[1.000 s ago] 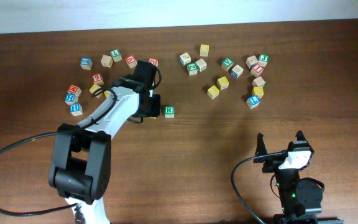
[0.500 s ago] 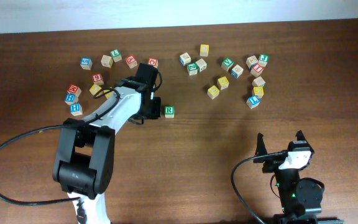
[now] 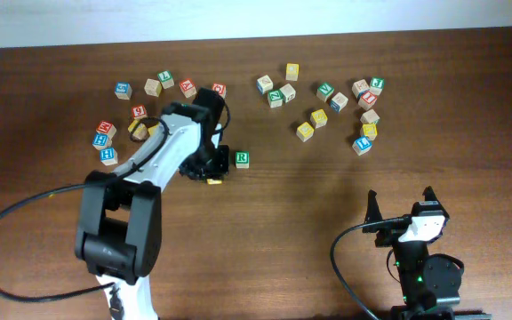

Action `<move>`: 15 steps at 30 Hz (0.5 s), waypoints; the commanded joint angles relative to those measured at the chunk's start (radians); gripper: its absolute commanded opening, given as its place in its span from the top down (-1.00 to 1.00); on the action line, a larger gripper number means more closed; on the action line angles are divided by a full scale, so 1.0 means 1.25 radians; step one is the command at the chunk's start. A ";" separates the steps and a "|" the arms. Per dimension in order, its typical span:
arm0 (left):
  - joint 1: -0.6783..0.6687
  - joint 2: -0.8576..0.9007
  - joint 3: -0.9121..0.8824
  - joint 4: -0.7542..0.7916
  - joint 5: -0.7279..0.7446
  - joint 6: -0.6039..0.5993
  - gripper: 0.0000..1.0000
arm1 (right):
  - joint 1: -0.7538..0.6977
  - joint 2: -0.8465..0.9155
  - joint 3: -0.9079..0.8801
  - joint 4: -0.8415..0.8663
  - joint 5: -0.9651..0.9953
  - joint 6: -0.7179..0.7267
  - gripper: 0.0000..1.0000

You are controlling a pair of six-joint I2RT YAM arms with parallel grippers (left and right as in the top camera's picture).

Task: Spell out RSS
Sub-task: 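Lift the S block and move it toward the front of R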

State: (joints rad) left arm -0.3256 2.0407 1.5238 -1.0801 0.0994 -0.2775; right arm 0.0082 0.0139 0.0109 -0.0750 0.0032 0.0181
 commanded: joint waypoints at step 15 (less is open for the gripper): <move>0.003 0.005 -0.088 -0.162 0.077 0.002 0.69 | 0.002 -0.006 -0.004 -0.006 0.007 -0.005 -0.97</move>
State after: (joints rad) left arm -0.3256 2.0407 1.4429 -1.2755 0.1722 -0.2771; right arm 0.0082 0.0139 0.0109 -0.0750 0.0032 0.0177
